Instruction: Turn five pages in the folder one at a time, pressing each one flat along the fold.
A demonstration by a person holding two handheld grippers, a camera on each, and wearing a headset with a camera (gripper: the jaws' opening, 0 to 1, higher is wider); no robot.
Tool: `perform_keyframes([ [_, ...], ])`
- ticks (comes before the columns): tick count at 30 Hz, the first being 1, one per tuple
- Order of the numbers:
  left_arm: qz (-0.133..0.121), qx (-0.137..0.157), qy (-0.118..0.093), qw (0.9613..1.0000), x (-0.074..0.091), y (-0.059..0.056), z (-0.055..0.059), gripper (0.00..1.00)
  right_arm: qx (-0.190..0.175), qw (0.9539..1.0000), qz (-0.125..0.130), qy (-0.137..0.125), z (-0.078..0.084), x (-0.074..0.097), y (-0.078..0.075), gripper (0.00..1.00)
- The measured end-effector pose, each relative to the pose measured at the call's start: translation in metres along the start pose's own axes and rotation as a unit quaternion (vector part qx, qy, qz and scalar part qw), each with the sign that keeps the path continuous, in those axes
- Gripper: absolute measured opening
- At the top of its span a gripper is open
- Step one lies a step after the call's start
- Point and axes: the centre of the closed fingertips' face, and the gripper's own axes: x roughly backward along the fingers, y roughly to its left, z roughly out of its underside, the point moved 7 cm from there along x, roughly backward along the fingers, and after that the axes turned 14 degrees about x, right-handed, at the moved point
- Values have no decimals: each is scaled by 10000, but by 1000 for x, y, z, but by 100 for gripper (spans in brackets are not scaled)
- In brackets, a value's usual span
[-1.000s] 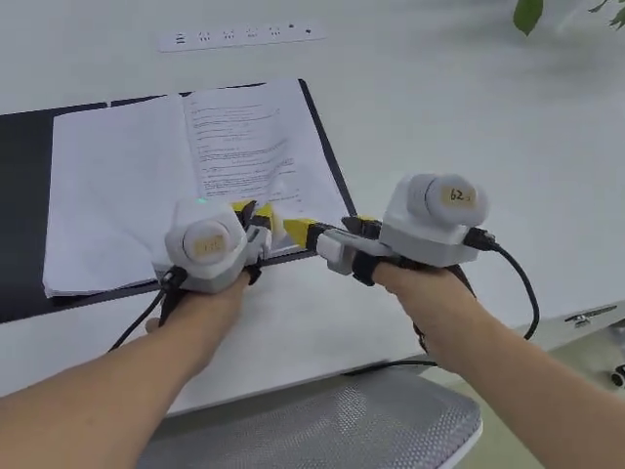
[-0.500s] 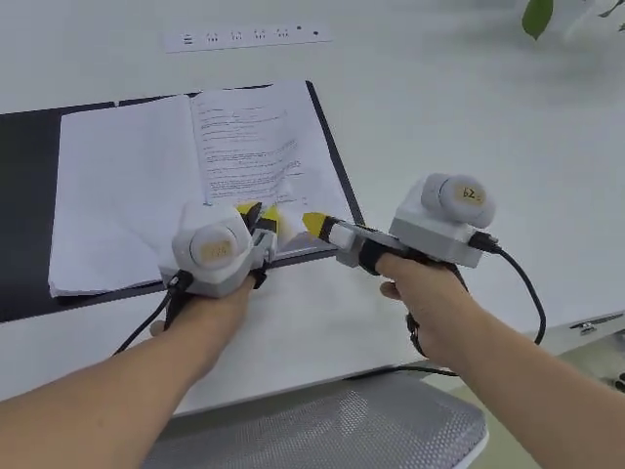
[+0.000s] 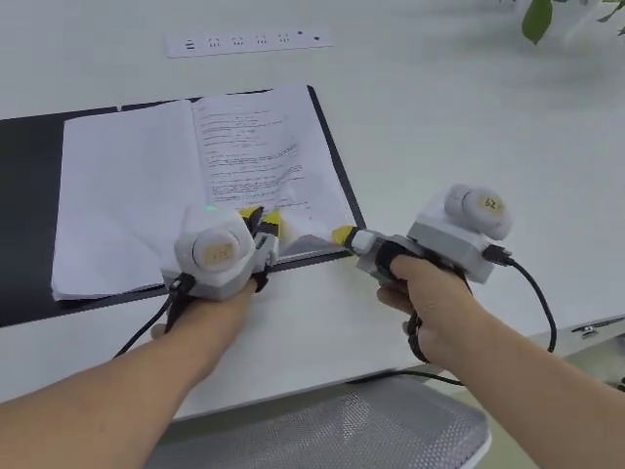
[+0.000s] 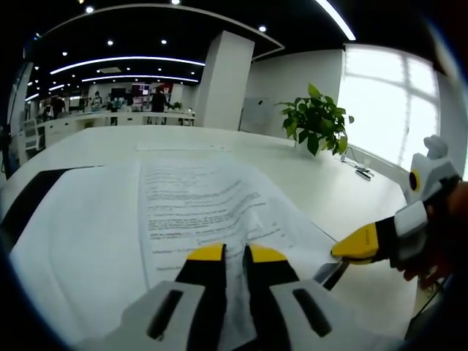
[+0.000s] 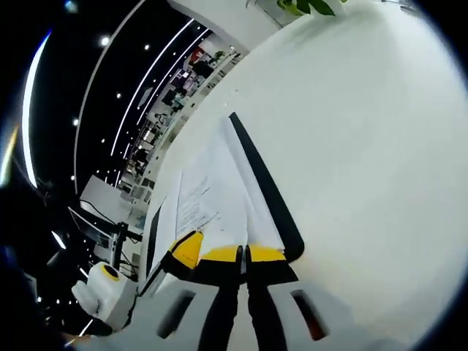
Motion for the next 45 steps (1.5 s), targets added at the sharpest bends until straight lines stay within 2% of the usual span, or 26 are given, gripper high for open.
perform_keyframes([
  [8, 17, -22, 82, 10000, 0, -2, -2, 12, 45, 9998, 78, -150, -4, 4, 4, 0],
  [11, 56, 224, 254, 9994, 3, -1, -5, 12, 110, 9996, 60, -235, -9, 9, 9, 0],
  [13, 20, 239, 368, 9990, 10, 0, -8, 12, 176, 9994, 6, -308, -12, 15, 14, 0],
  [16, 97, 53, 567, 9983, 23, 1, -11, 19, 343, 9983, -145, -441, -18, 25, 30, 0],
  [18, 130, -257, 596, 9978, 34, 4, -17, 21, 518, 9970, -251, -512, -24, 27, 35, 0],
  [21, 121, -308, 563, 9979, 53, 5, -29, 24, 606, 9956, -375, -611, -29, 35, 52, 0],
  [24, 117, -437, 470, 9979, 68, 13, -41, 26, 654, 9941, -544, -680, -32, 40, 72, 0],
  [31, 49, -635, 103, 9979, 111, 29, -74, 28, 797, 9904, -855, -737, -30, 42, 111, 0],
  [37, -76, -631, -158, 9979, 143, 44, -92, 29, 865, 9867, -1126, -790, -27, 41, 142, 0],
  [44, -379, -650, -365, 9965, 182, 70, -109, 29, 1078, 9812, -1436, -713, -18, 31, 184, 0],
  [45, -395, -645, -391, 9964, 186, 72, -111, 29, 1098, 9809, -1448, -689, -19, 29, 184, 0],
])
